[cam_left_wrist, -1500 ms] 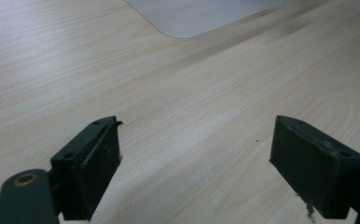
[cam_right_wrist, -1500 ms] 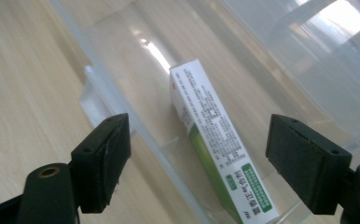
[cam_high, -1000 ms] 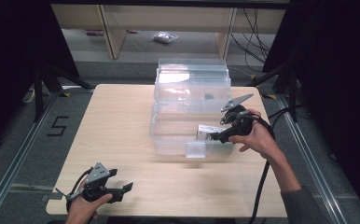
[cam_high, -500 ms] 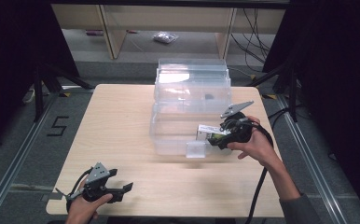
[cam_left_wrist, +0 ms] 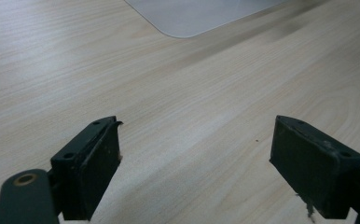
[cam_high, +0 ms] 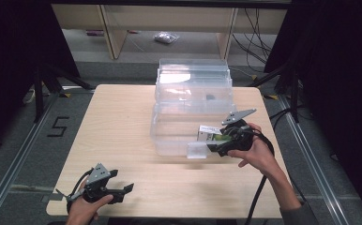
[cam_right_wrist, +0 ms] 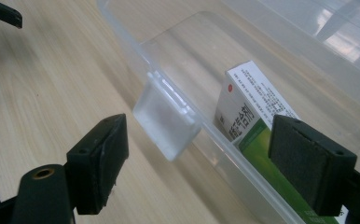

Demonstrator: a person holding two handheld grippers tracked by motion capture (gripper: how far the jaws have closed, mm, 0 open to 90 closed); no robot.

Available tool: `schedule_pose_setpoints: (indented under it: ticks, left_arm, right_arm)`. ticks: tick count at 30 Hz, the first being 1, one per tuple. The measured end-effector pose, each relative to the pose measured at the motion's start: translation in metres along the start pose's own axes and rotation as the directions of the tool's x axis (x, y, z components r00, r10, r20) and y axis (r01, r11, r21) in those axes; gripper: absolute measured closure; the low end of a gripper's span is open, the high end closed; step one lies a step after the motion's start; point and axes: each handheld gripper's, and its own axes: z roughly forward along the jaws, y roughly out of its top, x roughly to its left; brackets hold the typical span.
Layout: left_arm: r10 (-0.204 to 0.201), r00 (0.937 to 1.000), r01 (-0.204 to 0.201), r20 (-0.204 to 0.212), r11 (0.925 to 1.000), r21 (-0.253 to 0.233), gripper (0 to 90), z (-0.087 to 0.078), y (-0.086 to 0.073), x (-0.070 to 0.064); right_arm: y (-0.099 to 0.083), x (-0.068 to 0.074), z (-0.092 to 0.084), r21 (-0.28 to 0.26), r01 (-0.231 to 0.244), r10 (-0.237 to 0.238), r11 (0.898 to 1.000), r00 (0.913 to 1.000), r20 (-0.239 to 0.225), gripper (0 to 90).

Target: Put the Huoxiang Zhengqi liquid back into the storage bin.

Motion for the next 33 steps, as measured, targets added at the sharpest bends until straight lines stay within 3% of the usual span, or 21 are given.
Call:
schedule_pose_setpoints:
  ticks: [3, 4, 5, 8, 9, 13, 14, 16, 18, 19, 23, 25, 26, 29, 30, 32, 33]
  left_arm:
    - [0.001, 1.0000, -0.001, 0.000, 1.0000, 0.001, 15.2, 0.000, 0.000, 0.000]
    - [0.001, 1.0000, -0.001, -0.002, 1.0000, -0.001, 15.2, 0.000, 0.000, 0.000]
    - [0.000, 1.0000, 0.000, -0.002, 1.0000, 0.000, 15.2, 0.000, 0.000, 0.000]
    - [0.001, 1.0000, -0.001, 0.002, 1.0000, 0.000, 15.2, 0.000, 0.000, 0.000]
    - [0.002, 1.0000, -0.002, 0.001, 1.0000, -0.001, 15.2, 0.000, 0.000, 0.000]
    - [0.001, 1.0000, -0.001, -0.001, 1.0000, 0.000, 15.2, 0.000, 0.000, 0.000]
    - [0.000, 1.0000, 0.000, -0.003, 1.0000, 0.001, 15.2, 0.000, 0.000, 0.000]
    - [-0.003, 1.0000, 0.003, 0.002, 1.0000, -0.002, 15.2, 0.000, 0.000, 0.000]
    - [-0.001, 1.0000, 0.001, 0.002, 1.0000, -0.001, 15.2, 0.000, 0.000, 0.000]
    - [0.001, 1.0000, -0.001, 0.002, 1.0000, 0.001, 15.2, 0.000, 0.000, 0.000]
    - [0.000, 1.0000, 0.000, 0.001, 1.0000, -0.001, 15.2, 0.000, 0.000, 0.000]
    - [0.001, 1.0000, -0.001, 0.001, 1.0000, 0.000, 15.2, 0.000, 0.000, 0.000]
    - [-0.001, 1.0000, 0.001, 0.000, 1.0000, -0.001, 15.2, 0.000, 0.000, 0.000]
    - [0.000, 1.0000, 0.000, 0.001, 1.0000, -0.001, 15.2, 0.000, 0.000, 0.000]
    - [-0.002, 1.0000, 0.002, 0.001, 1.0000, -0.001, 15.2, 0.000, 0.000, 0.000]
    - [-0.001, 1.0000, 0.001, -0.003, 1.0000, -0.001, 15.2, 0.000, 0.000, 0.000]
    - [-0.001, 1.0000, 0.001, -0.002, 1.0000, -0.002, 15.2, 0.000, 0.000, 0.000]
  right_arm:
    - [-0.002, 0.002, -0.001, -0.008, 0.009, -0.009, 1.000, 0.9999, 0.010, 21.2]
    - [-0.002, 0.004, -0.001, -0.001, -0.010, 0.010, 1.000, 1.0000, -0.001, 21.2]
    - [-0.003, 0.004, 0.001, -0.023, 0.011, -0.010, 1.000, 0.9999, 0.007, 21.2]
    - [-0.004, 0.006, 0.000, -0.018, 0.026, -0.026, 0.999, 0.9996, 0.009, 21.2]
    - [-0.005, 0.009, 0.000, -0.019, 0.004, -0.004, 1.000, 1.0000, 0.005, 21.2]
    - [-0.007, 0.010, 0.001, -0.031, 0.029, -0.029, 0.999, 0.9996, 0.003, 21.1]
    - [-0.008, 0.012, 0.000, -0.006, 0.004, -0.004, 1.000, 0.9999, -0.009, 20.9]
    - [-0.009, 0.012, 0.001, -0.008, 0.028, -0.028, 1.000, 0.9996, -0.002, 20.8]
    - [-0.011, 0.015, 0.002, -0.009, 0.008, -0.008, 1.000, 1.0000, -0.001, 20.7]
    - [-0.012, 0.015, 0.004, -0.011, 0.026, -0.026, 1.000, 0.9997, -0.002, 20.7]
    - [-0.015, 0.016, 0.008, -0.016, 0.027, -0.027, 0.999, 0.9996, 0.002, 20.5]
    - [-0.018, 0.019, 0.009, -0.014, 0.000, 0.001, 1.000, 1.0000, 0.007, 20.6]
    - [-0.018, 0.018, 0.011, -0.019, 0.027, -0.027, 0.999, 0.9996, -0.001, 20.5]
    - [-0.021, 0.021, 0.014, -0.028, 0.019, -0.019, 0.999, 0.9998, 0.009, 20.6]
    - [-0.023, 0.023, 0.015, -0.025, -0.005, 0.006, 1.000, 0.9999, 0.011, 20.6]
    - [-0.024, 0.022, 0.017, -0.037, 0.028, -0.028, 0.999, 0.9995, 0.015, 20.6]
    - [-0.025, 0.025, 0.016, -0.022, 0.004, -0.003, 1.000, 0.9999, 0.016, 20.6]
